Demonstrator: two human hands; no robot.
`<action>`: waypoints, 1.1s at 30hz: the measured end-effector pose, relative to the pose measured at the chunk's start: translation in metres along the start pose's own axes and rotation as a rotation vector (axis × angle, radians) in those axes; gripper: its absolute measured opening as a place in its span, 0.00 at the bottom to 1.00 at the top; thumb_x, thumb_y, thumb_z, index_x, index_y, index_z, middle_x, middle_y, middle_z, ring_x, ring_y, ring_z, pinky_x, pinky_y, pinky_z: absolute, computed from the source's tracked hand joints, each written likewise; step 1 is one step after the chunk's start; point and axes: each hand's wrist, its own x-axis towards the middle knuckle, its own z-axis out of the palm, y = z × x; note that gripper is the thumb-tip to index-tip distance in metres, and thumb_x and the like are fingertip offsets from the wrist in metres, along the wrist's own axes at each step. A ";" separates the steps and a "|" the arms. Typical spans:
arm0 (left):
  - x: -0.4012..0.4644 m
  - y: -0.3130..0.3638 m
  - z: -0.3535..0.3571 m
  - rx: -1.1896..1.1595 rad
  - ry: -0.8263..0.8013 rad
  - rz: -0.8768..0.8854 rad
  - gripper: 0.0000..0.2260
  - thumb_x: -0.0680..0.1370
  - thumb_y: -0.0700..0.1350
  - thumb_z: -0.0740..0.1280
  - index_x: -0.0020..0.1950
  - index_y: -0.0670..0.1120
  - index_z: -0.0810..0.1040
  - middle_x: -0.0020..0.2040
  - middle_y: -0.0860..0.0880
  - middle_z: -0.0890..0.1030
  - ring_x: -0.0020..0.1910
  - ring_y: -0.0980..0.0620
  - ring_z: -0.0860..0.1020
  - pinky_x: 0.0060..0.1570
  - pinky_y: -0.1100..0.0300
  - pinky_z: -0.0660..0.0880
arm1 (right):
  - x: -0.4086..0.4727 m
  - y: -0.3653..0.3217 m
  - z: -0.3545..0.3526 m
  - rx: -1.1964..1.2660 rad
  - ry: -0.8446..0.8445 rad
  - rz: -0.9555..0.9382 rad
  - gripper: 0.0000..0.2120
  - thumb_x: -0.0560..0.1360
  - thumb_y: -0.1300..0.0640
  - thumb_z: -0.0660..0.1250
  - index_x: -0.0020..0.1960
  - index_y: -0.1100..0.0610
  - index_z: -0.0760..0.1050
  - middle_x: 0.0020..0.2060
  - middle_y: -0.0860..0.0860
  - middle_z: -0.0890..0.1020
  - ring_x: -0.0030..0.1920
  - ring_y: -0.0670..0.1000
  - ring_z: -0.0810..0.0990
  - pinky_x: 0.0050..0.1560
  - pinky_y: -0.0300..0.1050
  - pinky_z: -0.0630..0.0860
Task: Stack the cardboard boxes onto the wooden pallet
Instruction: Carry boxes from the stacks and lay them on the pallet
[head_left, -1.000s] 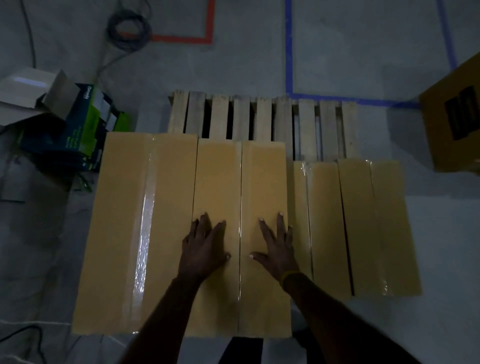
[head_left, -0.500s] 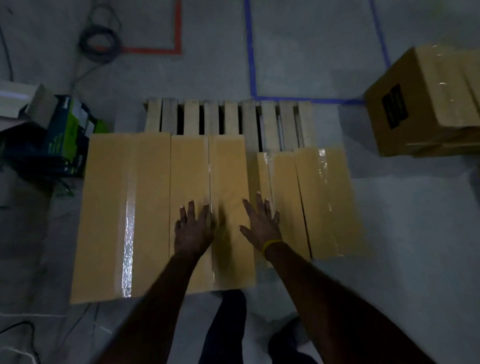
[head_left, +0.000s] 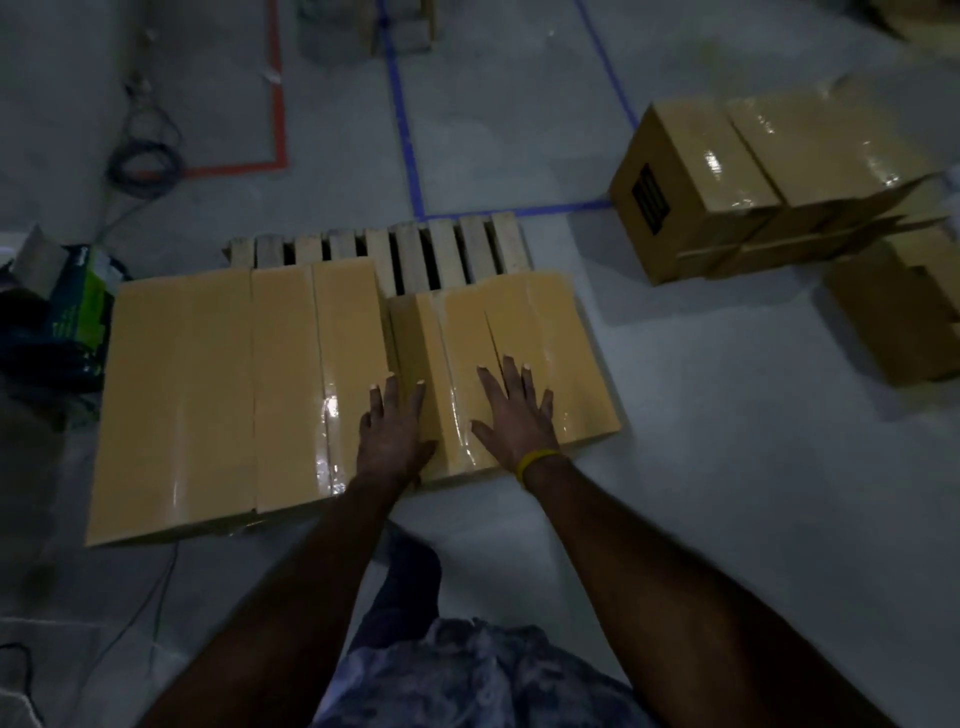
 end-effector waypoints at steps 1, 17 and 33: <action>-0.010 0.018 0.003 0.014 0.004 0.021 0.43 0.78 0.56 0.69 0.82 0.52 0.43 0.81 0.42 0.40 0.80 0.37 0.43 0.76 0.39 0.55 | -0.016 0.014 -0.004 0.009 0.015 0.003 0.38 0.80 0.47 0.64 0.81 0.46 0.44 0.80 0.51 0.39 0.80 0.59 0.39 0.74 0.69 0.44; -0.046 0.292 0.035 0.074 0.042 0.358 0.40 0.79 0.59 0.66 0.82 0.53 0.44 0.82 0.43 0.41 0.80 0.37 0.43 0.75 0.40 0.55 | -0.167 0.248 -0.075 -0.013 0.195 0.247 0.38 0.81 0.42 0.60 0.81 0.47 0.40 0.80 0.51 0.38 0.80 0.59 0.39 0.74 0.70 0.45; 0.091 0.506 0.057 0.059 -0.056 0.553 0.39 0.79 0.60 0.65 0.82 0.53 0.46 0.82 0.43 0.43 0.80 0.36 0.44 0.75 0.39 0.54 | -0.136 0.450 -0.162 0.028 0.227 0.544 0.38 0.81 0.41 0.60 0.81 0.45 0.40 0.80 0.53 0.39 0.79 0.59 0.38 0.75 0.69 0.45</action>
